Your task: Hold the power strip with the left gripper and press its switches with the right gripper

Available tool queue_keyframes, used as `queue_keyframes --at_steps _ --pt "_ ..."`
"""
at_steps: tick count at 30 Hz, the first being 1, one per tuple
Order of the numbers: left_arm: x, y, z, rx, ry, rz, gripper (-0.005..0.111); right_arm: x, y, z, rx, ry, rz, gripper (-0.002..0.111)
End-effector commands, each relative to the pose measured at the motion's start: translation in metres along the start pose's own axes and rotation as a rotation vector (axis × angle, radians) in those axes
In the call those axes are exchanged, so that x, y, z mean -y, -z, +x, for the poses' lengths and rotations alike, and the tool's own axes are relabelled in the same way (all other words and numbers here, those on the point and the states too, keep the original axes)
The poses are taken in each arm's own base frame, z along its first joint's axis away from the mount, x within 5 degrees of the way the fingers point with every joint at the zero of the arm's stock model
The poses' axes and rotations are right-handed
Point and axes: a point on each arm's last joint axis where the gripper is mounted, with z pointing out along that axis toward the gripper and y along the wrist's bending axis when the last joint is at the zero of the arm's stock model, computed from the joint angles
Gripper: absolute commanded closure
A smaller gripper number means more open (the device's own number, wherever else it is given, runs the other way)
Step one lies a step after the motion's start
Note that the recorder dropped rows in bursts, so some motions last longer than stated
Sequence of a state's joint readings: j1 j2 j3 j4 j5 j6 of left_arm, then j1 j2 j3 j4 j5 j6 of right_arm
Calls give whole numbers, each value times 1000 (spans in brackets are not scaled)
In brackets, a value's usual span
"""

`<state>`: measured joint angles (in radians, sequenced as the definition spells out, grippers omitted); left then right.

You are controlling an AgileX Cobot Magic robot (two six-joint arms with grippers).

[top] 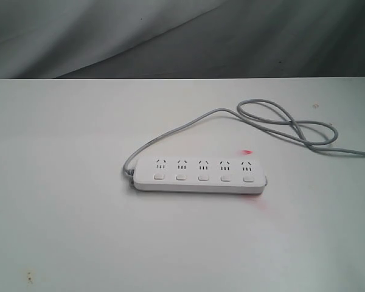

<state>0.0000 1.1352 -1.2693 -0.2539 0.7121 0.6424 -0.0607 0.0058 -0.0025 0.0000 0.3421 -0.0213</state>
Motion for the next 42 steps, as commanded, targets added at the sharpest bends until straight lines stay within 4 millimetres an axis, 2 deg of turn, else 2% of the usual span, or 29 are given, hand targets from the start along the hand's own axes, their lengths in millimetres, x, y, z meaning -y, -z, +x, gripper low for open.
queue_keyframes --at_steps 1,8,12,15,18,24,31,36,42 --pt "0 -18 1 10 -159 81 106 0 0 0 5 6 0 108" --pt "-37 -46 35 -60 -149 156 106 0 0 0 5 6 0 108" --pt "-47 -59 47 -35 -115 245 106 0 0 0 5 6 0 108" --pt "-39 -67 48 49 -122 400 106 0 0 0 5 6 0 108" --pt "-33 -75 57 29 -166 519 106 0 0 0 5 6 0 108" --pt "-39 -92 83 -153 -239 532 106 0 0 0 5 6 0 108" --pt "-41 -108 95 -182 -217 561 106 0 0 0 5 6 0 108" --pt "-40 -127 105 -162 -163 616 106 0 0 0 5 6 0 108" --pt "-34 -154 126 2 -515 778 107 0 0 0 5 6 0 108"
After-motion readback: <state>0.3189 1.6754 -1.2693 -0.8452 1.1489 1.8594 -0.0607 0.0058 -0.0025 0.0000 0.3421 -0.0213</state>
